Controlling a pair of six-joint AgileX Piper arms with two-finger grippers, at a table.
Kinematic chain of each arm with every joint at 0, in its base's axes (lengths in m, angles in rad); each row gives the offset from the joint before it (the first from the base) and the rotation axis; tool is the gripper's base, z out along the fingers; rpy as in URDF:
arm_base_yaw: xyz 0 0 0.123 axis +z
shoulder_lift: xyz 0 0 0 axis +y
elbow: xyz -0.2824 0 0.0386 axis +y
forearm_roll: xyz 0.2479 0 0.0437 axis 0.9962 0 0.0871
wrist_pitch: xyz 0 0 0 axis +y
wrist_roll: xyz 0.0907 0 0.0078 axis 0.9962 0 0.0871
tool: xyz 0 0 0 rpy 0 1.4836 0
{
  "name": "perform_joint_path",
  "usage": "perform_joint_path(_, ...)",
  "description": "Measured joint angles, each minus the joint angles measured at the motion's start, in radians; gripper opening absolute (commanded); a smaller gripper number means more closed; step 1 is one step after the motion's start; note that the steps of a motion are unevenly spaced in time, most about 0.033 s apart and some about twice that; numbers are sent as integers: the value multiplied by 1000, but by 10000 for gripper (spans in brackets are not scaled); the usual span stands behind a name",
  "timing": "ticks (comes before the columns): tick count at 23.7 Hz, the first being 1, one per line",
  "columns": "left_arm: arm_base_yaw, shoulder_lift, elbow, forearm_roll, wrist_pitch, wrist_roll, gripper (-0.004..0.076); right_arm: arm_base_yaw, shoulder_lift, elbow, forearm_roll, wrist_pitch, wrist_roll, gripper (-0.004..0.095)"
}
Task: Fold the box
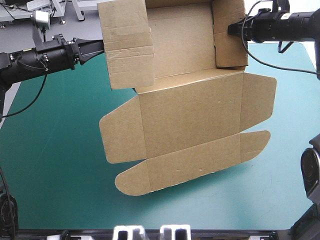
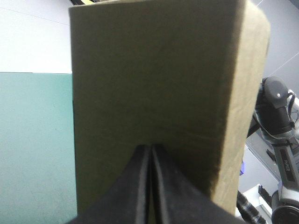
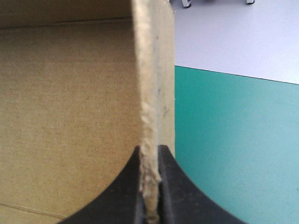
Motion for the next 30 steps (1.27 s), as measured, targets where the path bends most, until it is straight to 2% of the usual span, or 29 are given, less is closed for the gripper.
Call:
perform_joint_path(9,-49,0,0,-1,0,22,198,0,0,0,-14,-3,0,-9)
perform_joint_path(12,-58,0,0,-1,0,38,275,0,0,0,-14,-4,0,-9)
perform_joint_path(13,-58,0,0,-1,1,41,338,0,0,0,-14,-4,0,-9)
perform_joint_path(15,-58,0,0,-1,0,45,406,0,0,0,-14,-4,0,-9)
perform_joint_path(24,-91,0,0,29,0,47,416,1,0,0,-27,-5,1,-3)
perform_joint_path(30,-156,0,0,233,-74,22,402,105,0,0,-163,-32,40,-3)
